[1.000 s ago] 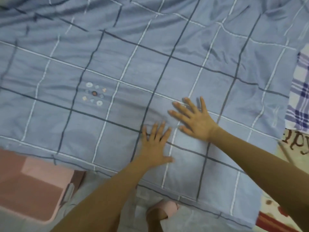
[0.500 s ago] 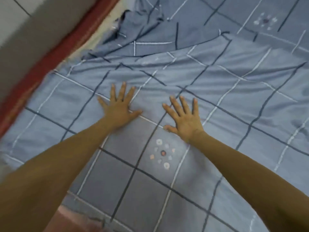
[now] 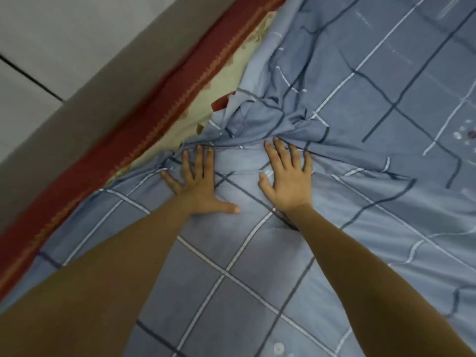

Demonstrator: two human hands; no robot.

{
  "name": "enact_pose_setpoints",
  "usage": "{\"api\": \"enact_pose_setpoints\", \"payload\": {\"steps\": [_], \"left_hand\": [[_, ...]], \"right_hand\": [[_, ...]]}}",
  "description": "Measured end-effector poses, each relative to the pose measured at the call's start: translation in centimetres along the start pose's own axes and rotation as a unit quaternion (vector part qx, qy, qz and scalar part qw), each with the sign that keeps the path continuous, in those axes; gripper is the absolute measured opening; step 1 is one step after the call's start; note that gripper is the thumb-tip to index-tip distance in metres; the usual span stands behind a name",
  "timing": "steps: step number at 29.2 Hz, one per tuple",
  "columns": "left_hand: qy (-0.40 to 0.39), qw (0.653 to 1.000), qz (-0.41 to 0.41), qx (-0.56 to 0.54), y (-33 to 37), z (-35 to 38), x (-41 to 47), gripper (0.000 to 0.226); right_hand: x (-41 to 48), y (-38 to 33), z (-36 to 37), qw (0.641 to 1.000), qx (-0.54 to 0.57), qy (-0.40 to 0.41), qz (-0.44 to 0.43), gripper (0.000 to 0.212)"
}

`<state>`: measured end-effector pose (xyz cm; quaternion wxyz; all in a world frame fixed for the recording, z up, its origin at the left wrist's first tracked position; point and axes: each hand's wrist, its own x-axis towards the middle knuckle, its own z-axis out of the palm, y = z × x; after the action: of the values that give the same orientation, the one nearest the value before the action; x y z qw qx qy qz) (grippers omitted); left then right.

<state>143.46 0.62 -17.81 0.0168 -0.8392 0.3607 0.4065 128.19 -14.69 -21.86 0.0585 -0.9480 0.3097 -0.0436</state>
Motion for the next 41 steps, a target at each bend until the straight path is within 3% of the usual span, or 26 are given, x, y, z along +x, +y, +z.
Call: {"api": "enact_pose_setpoints", "payload": {"steps": [5, 16, 26, 30, 32, 34, 36, 38, 41], "left_hand": [[-0.073, 0.997, -0.024, 0.004, 1.0, -2.4, -0.5, 0.153], [-0.154, 0.986, -0.061, 0.013, 1.3, -4.2, 0.2, 0.154], [-0.132, 0.988, -0.073, 0.030, 1.3, -3.4, 0.4, 0.153], [-0.118, 0.991, -0.059, 0.022, 0.9, -3.1, 0.5, 0.154], [-0.110, 0.993, -0.050, 0.016, 0.7, -2.8, 0.5, 0.153], [-0.081, 0.996, -0.037, 0.004, 0.4, -2.2, 0.4, 0.146], [-0.021, 0.999, -0.033, -0.021, 0.2, -1.3, 0.4, 0.124], [0.098, 0.993, -0.036, -0.050, 0.5, -0.3, -0.2, 0.103], [0.277, 0.941, -0.059, -0.182, 1.7, 0.7, -1.5, 0.064]], "right_hand": [[1.0, 0.0, -1.1, 0.998, 0.038, -0.051, 0.016, 0.064], [1.9, 0.6, -1.8, 0.988, 0.055, -0.142, 0.025, 0.058], [1.7, 0.3, -0.9, 0.993, 0.109, -0.044, 0.000, 0.045], [6.2, 0.6, -3.6, 0.959, 0.282, 0.020, 0.009, 0.030], [10.6, 0.9, -6.1, 0.955, 0.293, 0.047, -0.019, 0.043], [15.3, 1.4, -7.6, 0.977, 0.202, 0.012, -0.067, 0.073], [19.6, 1.8, -8.0, 0.969, 0.137, -0.141, -0.148, 0.089], [22.4, 1.8, -8.4, 0.927, 0.074, -0.289, -0.225, 0.086], [24.3, 1.1, -9.5, 0.898, -0.046, -0.342, -0.273, 0.061]]}}
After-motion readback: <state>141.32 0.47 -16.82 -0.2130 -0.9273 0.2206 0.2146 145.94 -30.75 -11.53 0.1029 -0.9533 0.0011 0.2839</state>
